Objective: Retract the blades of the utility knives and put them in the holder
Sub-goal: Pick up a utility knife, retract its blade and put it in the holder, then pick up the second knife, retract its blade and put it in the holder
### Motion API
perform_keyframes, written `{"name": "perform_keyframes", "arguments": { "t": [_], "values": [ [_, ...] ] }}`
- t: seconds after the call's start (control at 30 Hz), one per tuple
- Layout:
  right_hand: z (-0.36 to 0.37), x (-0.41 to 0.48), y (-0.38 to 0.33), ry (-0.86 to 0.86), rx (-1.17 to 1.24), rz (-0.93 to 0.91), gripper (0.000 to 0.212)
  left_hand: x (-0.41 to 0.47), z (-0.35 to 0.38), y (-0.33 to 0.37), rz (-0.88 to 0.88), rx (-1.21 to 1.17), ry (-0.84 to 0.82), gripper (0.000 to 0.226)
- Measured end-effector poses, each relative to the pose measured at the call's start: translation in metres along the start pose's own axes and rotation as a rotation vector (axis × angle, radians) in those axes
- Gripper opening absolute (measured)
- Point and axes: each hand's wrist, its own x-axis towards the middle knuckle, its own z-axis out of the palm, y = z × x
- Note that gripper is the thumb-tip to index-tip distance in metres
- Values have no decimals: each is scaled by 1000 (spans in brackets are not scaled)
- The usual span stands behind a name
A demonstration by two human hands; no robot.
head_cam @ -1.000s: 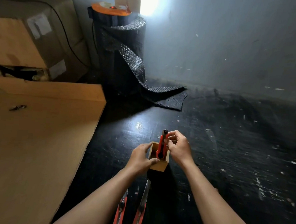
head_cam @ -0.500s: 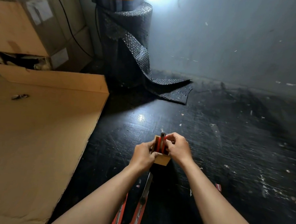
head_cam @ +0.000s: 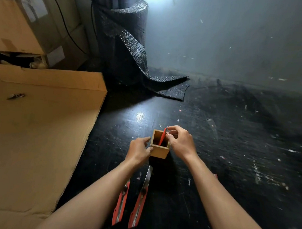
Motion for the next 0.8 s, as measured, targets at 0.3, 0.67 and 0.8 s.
{"name": "perform_keyframes", "arguments": {
  "t": [0.3,0.67,0.8],
  "values": [
    [20,-77,7,-217,-72,70,27,-65,-8,-39,8,114,-91,39],
    [82,-162,47,-460,-76,293,34,-122,17,-74,-85,210,-254,28],
    [91,-173,51,-477,8,340,43,-123,23,-78,-127,178,-230,31]
  ]
}}
